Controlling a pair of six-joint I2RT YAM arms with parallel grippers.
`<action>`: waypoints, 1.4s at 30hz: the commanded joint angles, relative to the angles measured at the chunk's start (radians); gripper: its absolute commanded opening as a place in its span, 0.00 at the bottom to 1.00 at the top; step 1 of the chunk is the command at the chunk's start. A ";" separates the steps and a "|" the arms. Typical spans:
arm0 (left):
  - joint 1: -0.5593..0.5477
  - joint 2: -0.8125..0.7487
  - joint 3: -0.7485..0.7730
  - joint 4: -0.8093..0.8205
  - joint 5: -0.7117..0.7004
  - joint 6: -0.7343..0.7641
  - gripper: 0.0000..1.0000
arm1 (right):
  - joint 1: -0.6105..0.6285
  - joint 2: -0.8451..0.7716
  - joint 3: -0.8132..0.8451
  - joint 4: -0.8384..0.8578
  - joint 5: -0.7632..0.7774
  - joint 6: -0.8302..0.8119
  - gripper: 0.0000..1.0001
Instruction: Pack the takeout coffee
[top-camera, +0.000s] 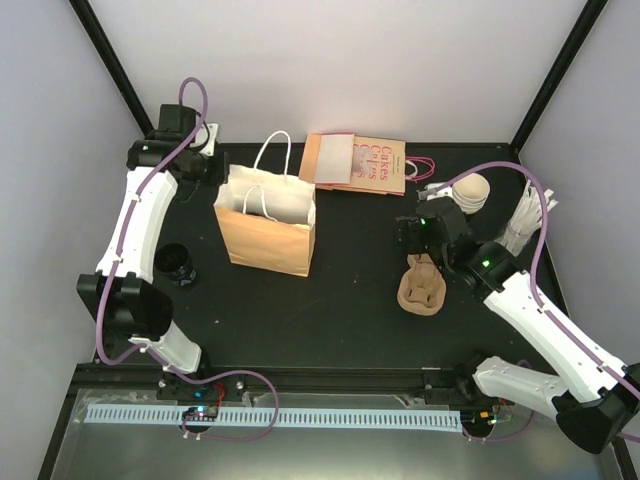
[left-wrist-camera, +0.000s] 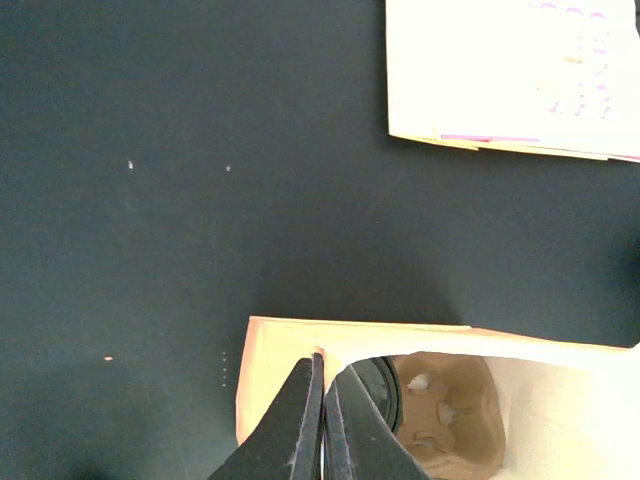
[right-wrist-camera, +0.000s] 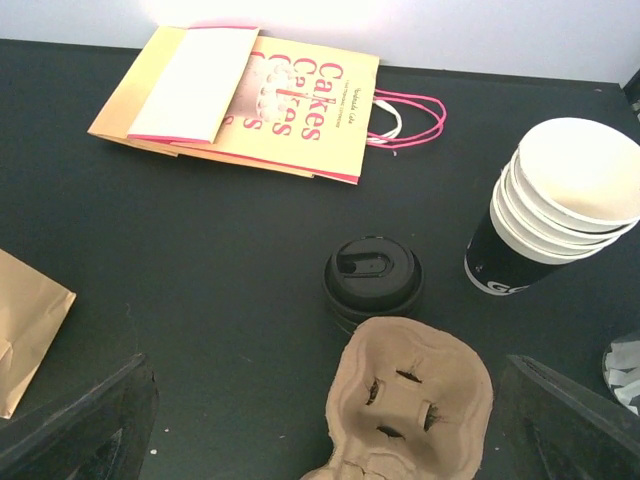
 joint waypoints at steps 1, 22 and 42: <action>0.002 0.007 0.062 0.000 -0.052 0.006 0.02 | -0.009 -0.001 0.014 -0.001 -0.011 0.017 0.95; 0.000 -0.193 0.043 -0.004 0.033 -0.013 0.74 | -0.020 0.088 0.078 -0.040 -0.050 0.020 0.96; -0.148 -0.924 -0.513 0.324 0.306 -0.196 0.91 | -0.090 0.295 0.232 -0.051 -0.090 0.007 1.00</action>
